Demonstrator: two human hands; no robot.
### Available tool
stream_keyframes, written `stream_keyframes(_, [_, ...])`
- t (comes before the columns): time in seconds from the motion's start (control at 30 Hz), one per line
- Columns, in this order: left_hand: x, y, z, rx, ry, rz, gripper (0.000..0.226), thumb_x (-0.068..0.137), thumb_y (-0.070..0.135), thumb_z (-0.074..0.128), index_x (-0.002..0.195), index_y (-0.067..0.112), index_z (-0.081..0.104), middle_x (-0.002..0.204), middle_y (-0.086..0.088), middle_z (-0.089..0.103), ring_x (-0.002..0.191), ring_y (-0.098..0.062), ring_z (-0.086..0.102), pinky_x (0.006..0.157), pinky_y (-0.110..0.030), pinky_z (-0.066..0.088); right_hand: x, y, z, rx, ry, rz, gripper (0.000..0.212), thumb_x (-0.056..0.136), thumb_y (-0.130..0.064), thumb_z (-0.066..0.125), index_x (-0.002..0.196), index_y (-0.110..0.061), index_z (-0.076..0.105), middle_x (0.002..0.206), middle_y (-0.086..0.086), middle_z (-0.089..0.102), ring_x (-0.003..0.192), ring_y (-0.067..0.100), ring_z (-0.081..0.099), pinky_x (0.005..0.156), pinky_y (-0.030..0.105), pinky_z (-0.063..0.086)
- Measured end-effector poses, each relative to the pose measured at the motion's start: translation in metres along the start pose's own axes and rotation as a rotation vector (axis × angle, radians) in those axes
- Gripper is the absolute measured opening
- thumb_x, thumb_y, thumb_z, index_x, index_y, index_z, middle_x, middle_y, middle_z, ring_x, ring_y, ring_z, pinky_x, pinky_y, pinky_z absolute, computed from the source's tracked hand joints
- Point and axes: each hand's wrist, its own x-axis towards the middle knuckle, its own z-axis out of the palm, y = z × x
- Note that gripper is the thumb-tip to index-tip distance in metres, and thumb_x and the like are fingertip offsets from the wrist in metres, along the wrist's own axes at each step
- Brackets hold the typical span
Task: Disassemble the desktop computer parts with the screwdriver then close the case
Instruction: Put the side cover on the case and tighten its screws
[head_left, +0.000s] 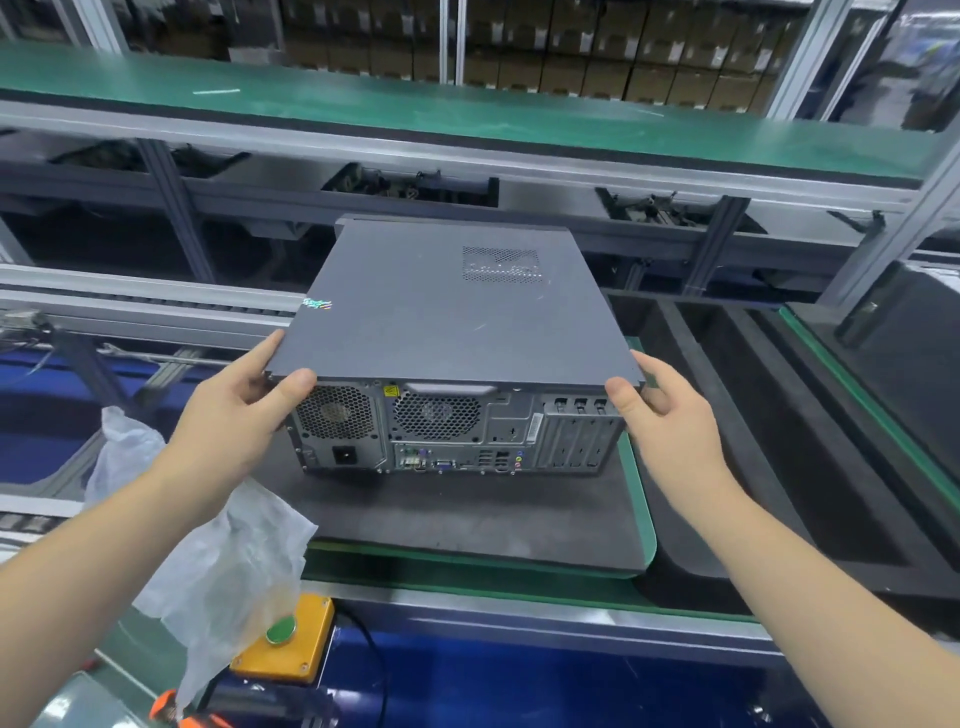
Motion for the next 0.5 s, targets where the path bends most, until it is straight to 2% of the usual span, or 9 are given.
stream_keyframes(0.1, [-0.002, 0.007, 0.001, -0.168, -0.065, -0.081, 0.066, 0.070, 0.057, 0.081, 0.131, 0.060, 0.056, 0.120, 0.014, 0.073, 0.112, -0.010, 0.070, 0.102, -0.041, 0.049, 0.003, -0.010, -0.003, 0.063, -0.098, 0.082, 0.034, 0.093, -0.047, 0.071, 0.119, -0.062, 0.054, 0.104, -0.019, 0.077, 0.095, -0.003, 0.071, 0.087, 0.033, 0.053])
stream_keyframes(0.17, [-0.004, 0.012, 0.002, -0.208, -0.074, -0.109, 0.075, 0.066, 0.054, 0.083, 0.136, 0.051, 0.055, 0.121, 0.012, 0.073, 0.112, -0.011, 0.070, 0.097, -0.038, 0.050, 0.003, -0.016, -0.003, 0.089, -0.111, 0.117, 0.035, 0.094, -0.045, 0.071, 0.123, -0.055, 0.054, 0.108, -0.014, 0.076, 0.095, -0.003, 0.070, 0.087, 0.033, 0.053])
stream_keyframes(0.3, [-0.005, 0.015, 0.002, -0.178, -0.058, -0.127, 0.085, 0.065, 0.059, 0.081, 0.144, 0.047, 0.050, 0.121, 0.016, 0.073, 0.110, -0.005, 0.070, 0.100, -0.040, 0.049, 0.001, -0.019, -0.003, 0.024, -0.091, 0.110, 0.032, 0.098, -0.046, 0.067, 0.126, -0.049, 0.051, 0.112, -0.020, 0.073, 0.096, -0.006, 0.069, 0.081, 0.026, 0.050])
stream_keyframes(0.4, [-0.002, 0.012, 0.005, -0.020, 0.040, -0.090, 0.071, 0.077, 0.062, 0.073, 0.142, 0.055, 0.046, 0.115, 0.022, 0.073, 0.105, -0.001, 0.069, 0.100, -0.041, 0.052, 0.004, -0.022, 0.004, -0.043, -0.030, 0.072, 0.026, 0.101, -0.045, 0.062, 0.125, -0.042, 0.053, 0.111, -0.022, 0.071, 0.099, -0.003, 0.068, 0.074, 0.021, 0.046])
stream_keyframes(0.5, [-0.004, 0.019, 0.011, 0.186, 0.056, -0.047, 0.055, 0.093, 0.058, 0.061, 0.142, 0.060, 0.037, 0.112, 0.023, 0.072, 0.104, -0.008, 0.068, 0.098, -0.046, 0.054, 0.003, -0.027, 0.004, -0.095, -0.028, 0.091, 0.035, 0.103, -0.048, 0.057, 0.135, -0.033, 0.052, 0.112, -0.019, 0.069, 0.099, 0.000, 0.064, 0.071, 0.019, 0.042])
